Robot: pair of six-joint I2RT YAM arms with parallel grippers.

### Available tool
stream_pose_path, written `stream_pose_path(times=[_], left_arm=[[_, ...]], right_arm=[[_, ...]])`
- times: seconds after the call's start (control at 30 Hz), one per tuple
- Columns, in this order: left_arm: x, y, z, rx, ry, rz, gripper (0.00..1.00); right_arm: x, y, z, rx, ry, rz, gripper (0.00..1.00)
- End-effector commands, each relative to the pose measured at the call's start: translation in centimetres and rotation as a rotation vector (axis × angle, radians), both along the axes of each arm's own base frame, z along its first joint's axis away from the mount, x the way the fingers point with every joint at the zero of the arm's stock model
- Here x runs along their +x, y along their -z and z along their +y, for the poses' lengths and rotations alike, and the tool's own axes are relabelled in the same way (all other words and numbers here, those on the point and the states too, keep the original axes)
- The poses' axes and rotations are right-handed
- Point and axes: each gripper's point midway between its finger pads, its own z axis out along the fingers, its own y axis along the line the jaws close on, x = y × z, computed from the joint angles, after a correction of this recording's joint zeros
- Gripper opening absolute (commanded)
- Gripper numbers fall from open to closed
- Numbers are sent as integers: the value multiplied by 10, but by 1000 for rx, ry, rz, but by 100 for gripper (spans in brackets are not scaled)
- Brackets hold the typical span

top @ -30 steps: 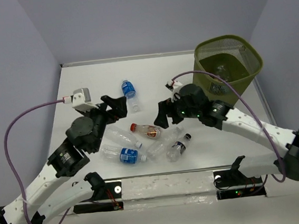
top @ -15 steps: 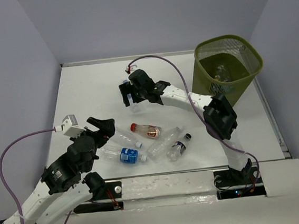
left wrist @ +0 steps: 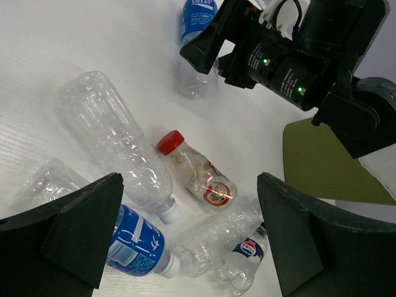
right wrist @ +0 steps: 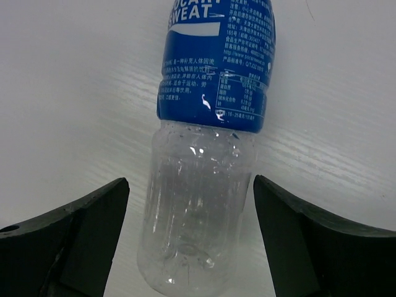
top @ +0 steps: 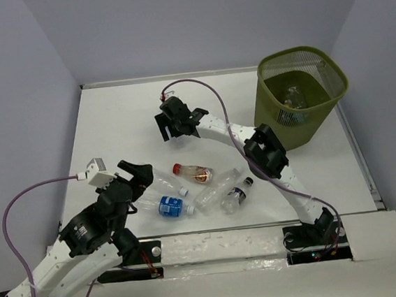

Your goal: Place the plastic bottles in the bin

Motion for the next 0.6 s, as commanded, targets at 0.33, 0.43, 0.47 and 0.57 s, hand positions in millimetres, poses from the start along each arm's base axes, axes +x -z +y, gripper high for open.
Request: stream_pose_path(times=[0.33,0.43,0.47,0.57], left_arm=[[7,56,-11,47,-51,133,99],[6,68,-11,53,-61,162,99],[6,70,-10,51,-74,173,99],[5,77,-7,64,-94,192,99]], right_arm=[[40,-59,1,141,23,-94,40],[40,-75,-3,170,13,-108,56],[38,-77,-2,177,6,-103,67],[31,-56,-1,158,-20,-61,98]])
